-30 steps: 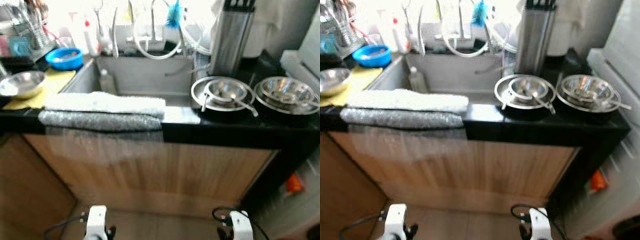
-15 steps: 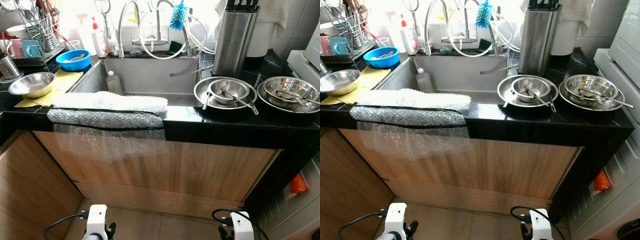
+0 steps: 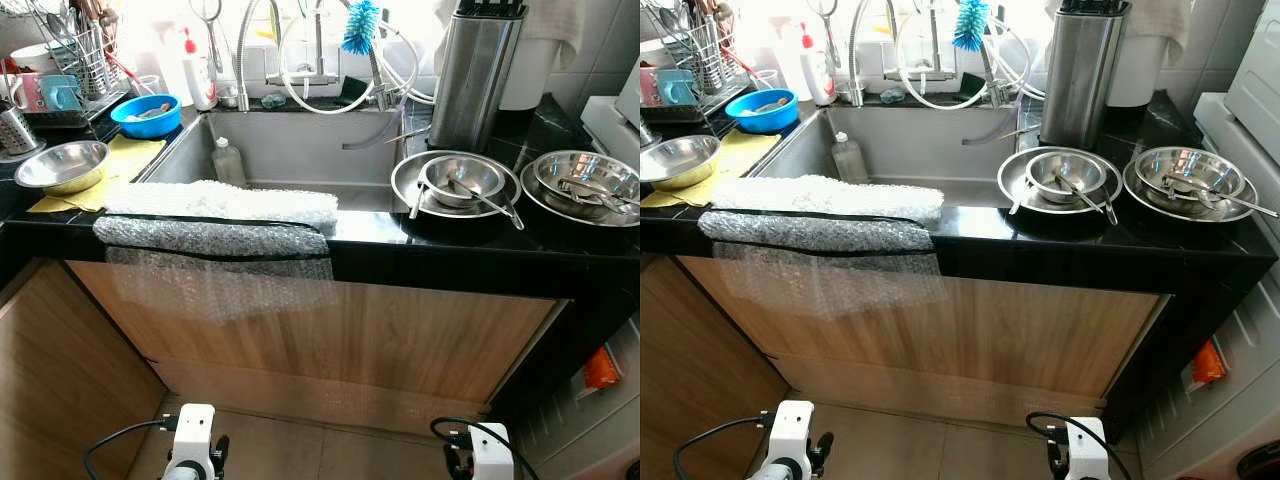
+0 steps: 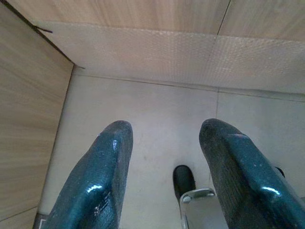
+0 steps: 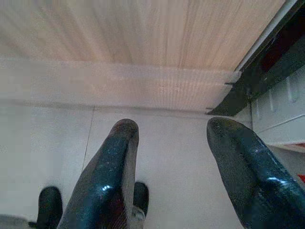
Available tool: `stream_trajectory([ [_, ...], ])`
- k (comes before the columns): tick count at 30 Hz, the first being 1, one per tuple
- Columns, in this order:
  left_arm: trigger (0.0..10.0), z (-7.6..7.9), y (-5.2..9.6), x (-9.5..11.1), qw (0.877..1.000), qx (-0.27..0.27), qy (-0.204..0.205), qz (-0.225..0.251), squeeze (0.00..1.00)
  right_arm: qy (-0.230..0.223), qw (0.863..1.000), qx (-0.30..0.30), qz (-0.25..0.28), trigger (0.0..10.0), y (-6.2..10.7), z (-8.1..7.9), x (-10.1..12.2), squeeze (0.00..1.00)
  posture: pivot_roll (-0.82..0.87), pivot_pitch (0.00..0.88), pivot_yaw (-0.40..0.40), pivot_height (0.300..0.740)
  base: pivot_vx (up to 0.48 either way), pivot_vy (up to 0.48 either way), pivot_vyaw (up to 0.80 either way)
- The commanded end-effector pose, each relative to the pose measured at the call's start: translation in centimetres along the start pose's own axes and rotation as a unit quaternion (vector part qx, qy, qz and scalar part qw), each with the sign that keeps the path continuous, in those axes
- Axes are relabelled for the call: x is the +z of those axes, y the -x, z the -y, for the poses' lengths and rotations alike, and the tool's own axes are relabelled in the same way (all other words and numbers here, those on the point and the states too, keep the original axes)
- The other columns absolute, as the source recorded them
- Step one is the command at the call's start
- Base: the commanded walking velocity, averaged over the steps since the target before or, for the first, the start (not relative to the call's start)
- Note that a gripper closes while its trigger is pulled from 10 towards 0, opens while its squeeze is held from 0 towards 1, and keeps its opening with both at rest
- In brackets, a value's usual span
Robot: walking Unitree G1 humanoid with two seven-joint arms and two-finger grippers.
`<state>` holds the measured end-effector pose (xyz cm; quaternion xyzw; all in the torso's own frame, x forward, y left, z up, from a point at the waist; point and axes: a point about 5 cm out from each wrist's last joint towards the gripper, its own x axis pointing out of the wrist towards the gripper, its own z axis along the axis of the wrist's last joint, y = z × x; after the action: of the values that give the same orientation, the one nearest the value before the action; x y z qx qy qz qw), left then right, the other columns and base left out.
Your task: Kitchen organization
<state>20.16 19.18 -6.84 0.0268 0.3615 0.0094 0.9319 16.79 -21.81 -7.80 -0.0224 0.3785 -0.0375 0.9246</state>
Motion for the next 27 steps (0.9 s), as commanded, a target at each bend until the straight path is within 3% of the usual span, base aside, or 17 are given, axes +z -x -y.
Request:
stream_trajectory([
  [1, 10.0, -0.8, 0.2, -0.2, 1.000, 0.016, 0.006, 0.006, 0.00, -0.023, 0.999, -0.020, 0.027, 10.0, 0.1, -0.1, 0.3, 0.00, -0.02, 0.000, 0.075, 0.740, 0.000, 0.000, 0.00],
  [3, 10.0, -0.9, 0.3, -0.1, 1.000, 0.022, 0.012, 0.014, 0.00, -0.031, 0.998, -0.030, 0.038, 10.0, 0.2, 0.0, 0.4, 0.00, -0.02, 0.000, 0.075, 0.740, 0.000, 0.000, 0.00],
  [4, 10.0, -2.7, 0.2, 2.7, 0.994, 0.032, -0.006, 0.100, 0.00, -0.034, 0.998, -0.035, 0.050, 10.0, 0.2, 0.1, 0.5, 0.00, -0.02, 0.000, 0.074, 0.740, 0.000, 0.000, 0.00],
  [5, 10.0, -2.7, 0.2, 2.7, 0.994, 0.032, -0.006, 0.100, 0.00, -0.034, 0.998, -0.035, 0.050, 10.0, 0.2, 0.1, 0.5, 0.00, -0.02, 0.000, 0.074, 0.740, 0.000, 0.000, 0.00],
  [6, 10.0, -3.9, 0.4, 5.0, 0.985, 0.037, -0.008, 0.166, 0.00, -0.038, 0.996, -0.041, 0.064, 10.0, 0.3, 0.1, 0.7, 0.00, -0.01, 0.000, 0.072, 0.740, 0.000, 0.000, 0.00],
  [7, 10.0, -4.3, 0.5, 6.4, 0.979, 0.043, -0.009, 0.200, 0.00, -0.043, 0.995, -0.047, 0.074, 10.0, 0.4, 0.2, 0.9, 0.00, -0.01, 0.000, 0.072, 0.740, 0.000, 0.000, 0.00],
  [14, 10.0, -4.6, 0.7, 9.0, 0.966, 0.048, -0.024, 0.252, 0.00, -0.039, 0.993, -0.056, 0.098, 10.0, 0.5, 0.3, 1.3, 0.00, -0.01, 0.000, 0.069, 0.740, 0.000, 0.000, 0.00],
  [18, 10.0, -4.3, 1.0, 10.9, 0.953, 0.040, -0.012, 0.299, 0.00, -0.036, 0.989, -0.065, 0.125, 10.0, 0.6, 0.4, 1.8, 0.00, -0.01, 0.000, 0.071, 0.740, 0.000, 0.000, 0.00],
  [19, 10.0, -4.3, 1.0, 10.9, 0.952, 0.039, -0.009, 0.303, 0.00, 0.111, 0.968, -0.123, 0.189, 10.0, 0.6, 1.6, 4.5, 0.00, -0.02, 0.000, 0.072, 0.740, 0.000, 0.000, 0.00],
  [20, 10.0, -4.4, 1.2, 11.0, 0.951, 0.039, -0.004, 0.307, 0.00, 0.226, 0.910, -0.163, 0.305, 10.0, 1.0, 2.9, 9.2, 0.00, -0.02, 0.000, 0.073, 0.740, 0.000, 0.000, 0.00],
  [21, 10.0, -4.4, 1.2, 11.0, 0.951, 0.040, -0.001, 0.308, 0.00, 0.227, 0.900, -0.164, 0.334, 10.0, 1.1, 3.6, 11.1, 0.00, -0.02, 0.000, 0.073, 0.740, 0.000, 0.000, 0.00],
  [22, 10.0, -4.4, 1.2, 11.0, 0.951, 0.040, -0.001, 0.308, 0.00, 0.227, 0.900, -0.164, 0.334, 10.0, 1.1, 3.6, 11.1, 0.00, -0.02, 0.000, 0.073, 0.740, 0.000, 0.000, 0.00],
  [23, 10.0, -4.7, 1.4, 10.8, 0.950, 0.045, 0.008, 0.309, 0.00, 0.064, 0.947, -0.121, 0.291, 10.0, 0.3, 4.3, 12.0, 0.00, -0.02, 0.000, 0.075, 0.740, 0.000, 0.000, 0.00],
  [24, 10.0, -4.8, 1.5, 10.8, 0.949, 0.048, 0.011, 0.311, 0.00, 0.035, 0.952, -0.110, 0.285, 10.0, 0.4, 4.3, 11.9, 0.00, -0.02, 0.000, 0.075, 0.740, 0.000, 0.000, 0.00],
  [27, 10.0, -5.0, 1.6, 10.7, 0.948, 0.051, 0.012, 0.313, 0.00, 0.033, 0.950, -0.111, 0.288, 10.0, 0.6, 4.5, 11.9, 0.00, -0.02, 0.000, 0.075, 0.740, 0.000, 0.000, 0.00],
])
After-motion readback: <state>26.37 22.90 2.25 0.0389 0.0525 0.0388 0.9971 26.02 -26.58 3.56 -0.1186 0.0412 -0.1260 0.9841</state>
